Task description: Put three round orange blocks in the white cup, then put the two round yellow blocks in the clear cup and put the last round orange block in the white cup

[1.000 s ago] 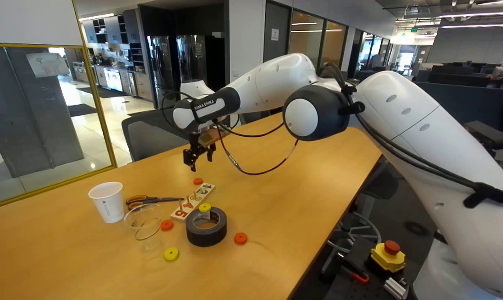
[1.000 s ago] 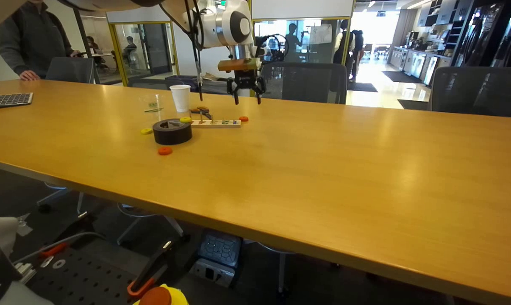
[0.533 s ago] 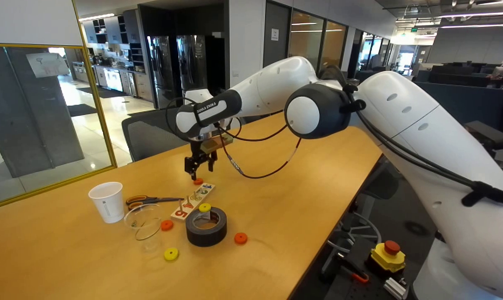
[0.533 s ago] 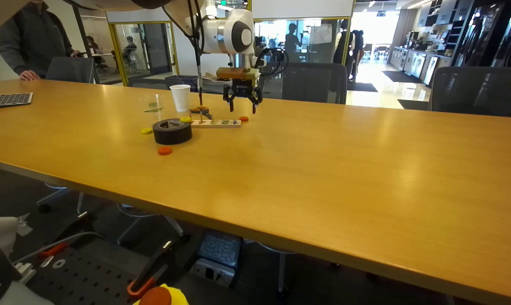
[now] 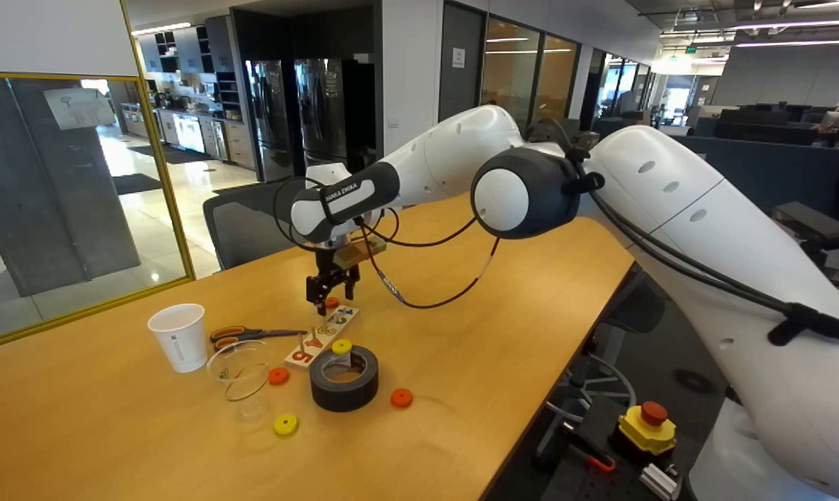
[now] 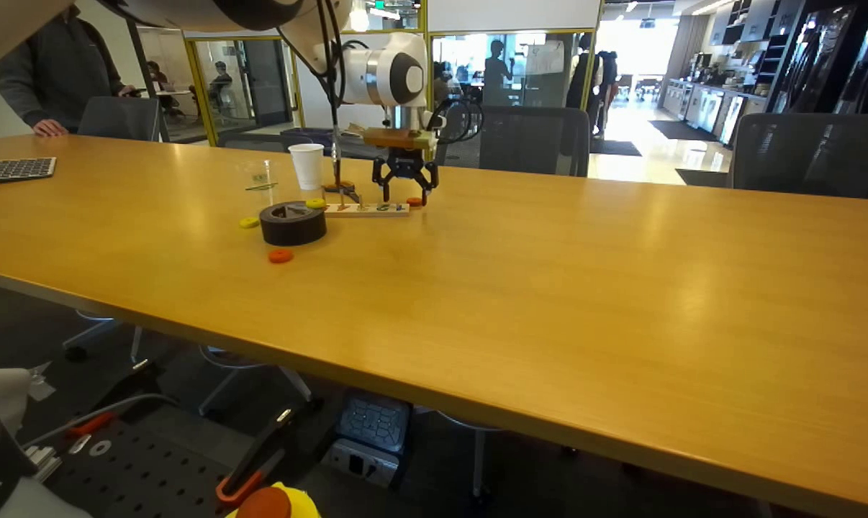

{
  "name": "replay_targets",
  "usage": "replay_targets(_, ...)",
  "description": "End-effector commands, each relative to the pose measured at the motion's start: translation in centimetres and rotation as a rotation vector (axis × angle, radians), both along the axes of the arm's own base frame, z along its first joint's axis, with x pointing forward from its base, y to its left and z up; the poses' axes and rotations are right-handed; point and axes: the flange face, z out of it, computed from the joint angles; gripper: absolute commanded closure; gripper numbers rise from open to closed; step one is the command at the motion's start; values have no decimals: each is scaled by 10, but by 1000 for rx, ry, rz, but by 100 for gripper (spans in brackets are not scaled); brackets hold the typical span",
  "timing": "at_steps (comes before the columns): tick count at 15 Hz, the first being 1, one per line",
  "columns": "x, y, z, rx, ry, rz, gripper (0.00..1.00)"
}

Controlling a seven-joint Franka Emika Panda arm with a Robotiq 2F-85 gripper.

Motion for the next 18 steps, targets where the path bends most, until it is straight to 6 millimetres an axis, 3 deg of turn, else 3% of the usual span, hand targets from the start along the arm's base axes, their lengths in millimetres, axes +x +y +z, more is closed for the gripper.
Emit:
replay_targets(1,5,3,-1,34,-30,20,0)
replay_targets(18,16,7,4,30,-108,50,0)
